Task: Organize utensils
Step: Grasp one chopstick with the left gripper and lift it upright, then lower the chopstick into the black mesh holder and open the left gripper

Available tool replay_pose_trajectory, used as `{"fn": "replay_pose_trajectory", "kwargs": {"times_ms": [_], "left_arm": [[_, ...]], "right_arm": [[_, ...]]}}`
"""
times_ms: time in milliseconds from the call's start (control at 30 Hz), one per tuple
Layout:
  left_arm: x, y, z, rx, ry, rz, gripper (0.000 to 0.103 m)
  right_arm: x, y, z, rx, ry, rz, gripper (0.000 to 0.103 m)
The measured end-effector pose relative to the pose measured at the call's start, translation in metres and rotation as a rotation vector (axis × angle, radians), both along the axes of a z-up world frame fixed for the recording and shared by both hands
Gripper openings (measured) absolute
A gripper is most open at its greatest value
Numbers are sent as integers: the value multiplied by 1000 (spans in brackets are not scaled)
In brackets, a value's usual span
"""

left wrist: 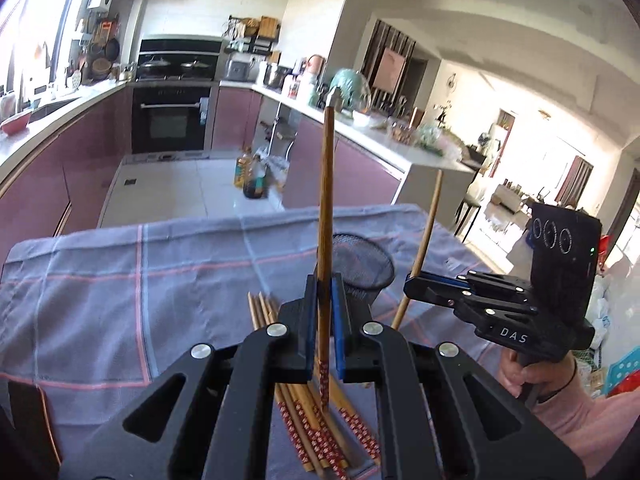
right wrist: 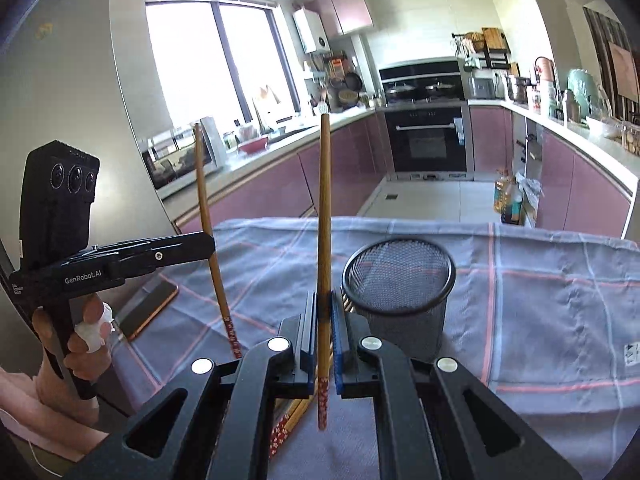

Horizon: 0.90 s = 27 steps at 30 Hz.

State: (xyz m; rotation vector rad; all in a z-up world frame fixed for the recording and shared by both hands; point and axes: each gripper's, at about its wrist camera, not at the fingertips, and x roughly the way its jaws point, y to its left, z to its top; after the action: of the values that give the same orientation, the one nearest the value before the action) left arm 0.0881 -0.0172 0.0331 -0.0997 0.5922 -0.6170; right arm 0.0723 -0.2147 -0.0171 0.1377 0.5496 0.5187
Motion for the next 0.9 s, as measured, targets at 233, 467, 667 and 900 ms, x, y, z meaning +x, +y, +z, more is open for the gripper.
{"fn": "replay_pose_trajectory", "kwargs": {"times_ms": [233, 467, 667, 900], "left_arm": [[7, -11, 42, -64, -77, -7, 8], [32, -35, 73, -102, -115, -3, 8], [52, -64, 64, -40, -93, -6, 8], [71, -93, 20, 69, 7, -39, 8]], "right_arm": [[7, -14, 40, 8, -107, -19, 6], [32, -29, 71, 18, -176, -71, 6], [57, -27, 59, -33, -137, -83, 6], [82, -14, 17, -103, 32, -26, 6]]}}
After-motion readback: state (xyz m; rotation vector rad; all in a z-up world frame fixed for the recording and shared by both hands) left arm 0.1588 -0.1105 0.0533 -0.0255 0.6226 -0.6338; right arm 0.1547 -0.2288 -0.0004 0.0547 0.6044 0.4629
